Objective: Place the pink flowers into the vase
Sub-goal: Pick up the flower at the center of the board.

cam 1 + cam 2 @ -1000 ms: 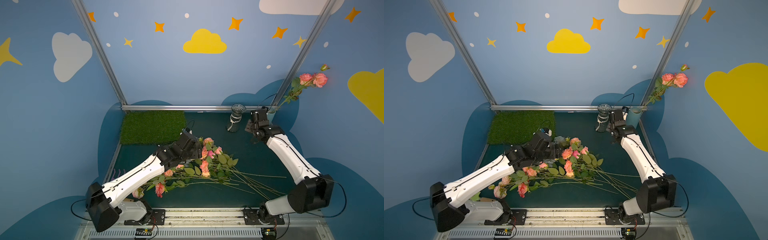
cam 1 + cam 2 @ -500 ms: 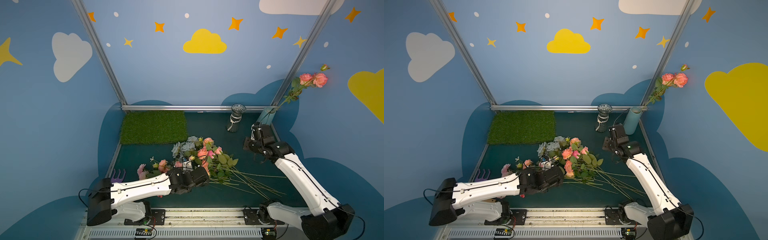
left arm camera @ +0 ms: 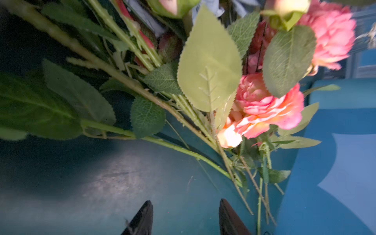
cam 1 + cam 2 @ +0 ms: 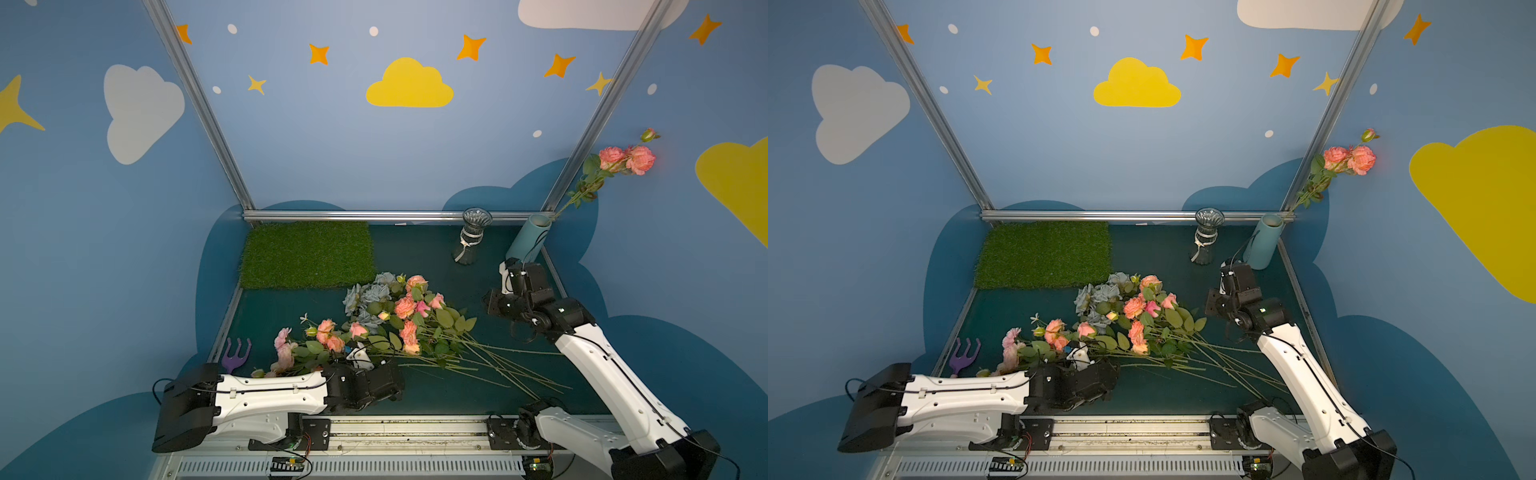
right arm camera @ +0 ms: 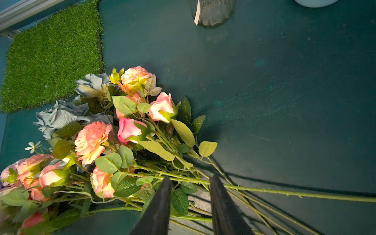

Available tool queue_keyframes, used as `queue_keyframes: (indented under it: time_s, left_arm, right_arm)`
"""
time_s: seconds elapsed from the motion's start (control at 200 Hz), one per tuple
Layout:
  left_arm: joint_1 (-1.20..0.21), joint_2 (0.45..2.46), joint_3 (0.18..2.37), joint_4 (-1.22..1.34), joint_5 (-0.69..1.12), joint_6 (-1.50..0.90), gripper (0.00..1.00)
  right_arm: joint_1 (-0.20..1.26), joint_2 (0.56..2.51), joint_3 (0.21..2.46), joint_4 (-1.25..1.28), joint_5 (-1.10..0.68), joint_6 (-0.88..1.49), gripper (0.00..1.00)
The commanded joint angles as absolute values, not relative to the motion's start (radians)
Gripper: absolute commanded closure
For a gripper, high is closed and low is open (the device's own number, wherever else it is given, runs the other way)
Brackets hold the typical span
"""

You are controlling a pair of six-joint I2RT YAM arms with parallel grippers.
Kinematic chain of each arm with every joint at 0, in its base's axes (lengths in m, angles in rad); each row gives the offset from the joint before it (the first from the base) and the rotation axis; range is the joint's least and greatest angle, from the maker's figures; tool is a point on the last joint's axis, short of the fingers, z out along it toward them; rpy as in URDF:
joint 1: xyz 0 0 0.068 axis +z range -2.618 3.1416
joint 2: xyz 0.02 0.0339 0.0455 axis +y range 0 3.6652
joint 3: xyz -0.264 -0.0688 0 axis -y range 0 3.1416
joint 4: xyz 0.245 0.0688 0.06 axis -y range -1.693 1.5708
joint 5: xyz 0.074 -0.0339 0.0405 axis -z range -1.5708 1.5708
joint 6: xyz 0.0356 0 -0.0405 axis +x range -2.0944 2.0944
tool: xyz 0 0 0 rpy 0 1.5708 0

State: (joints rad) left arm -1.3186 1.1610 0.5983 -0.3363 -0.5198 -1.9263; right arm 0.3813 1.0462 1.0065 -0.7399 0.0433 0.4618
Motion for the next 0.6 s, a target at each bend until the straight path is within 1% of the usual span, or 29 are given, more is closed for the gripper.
queue_keyframes:
  time_s: [0.0, 0.12, 0.23, 0.37, 0.476, 0.591]
  left_arm:
    - [-1.32, 1.168, 0.563, -0.26, -0.579, -2.089, 0.47]
    - [-1.319, 1.193, 0.506, -0.165, -0.583, -2.186, 0.48]
    - [-1.319, 1.236, 0.518, -0.176, -0.58, -2.244, 0.48]
    - [-1.308, 1.285, 0.503, -0.138, -0.583, -2.312, 0.51]
    - [-1.291, 1.305, 0.49, -0.11, -0.59, -2.341, 0.55]
    - [-1.27, 1.328, 0.491, -0.096, -0.583, -2.351, 0.56]
  right_arm:
    - [0.384, 1.019, 0.987, -0.717, 0.009, 0.448, 0.66]
    - [0.385, 1.011, 0.974, -0.703, -0.001, 0.442, 0.65]
    - [0.385, 1.011, 0.972, -0.7, -0.016, 0.437, 0.65]
    - [0.384, 1.002, 0.964, -0.689, -0.035, 0.438, 0.65]
    - [0.383, 0.996, 0.956, -0.681, -0.044, 0.438, 0.65]
    - [0.383, 0.985, 0.941, -0.667, -0.04, 0.437, 0.65]
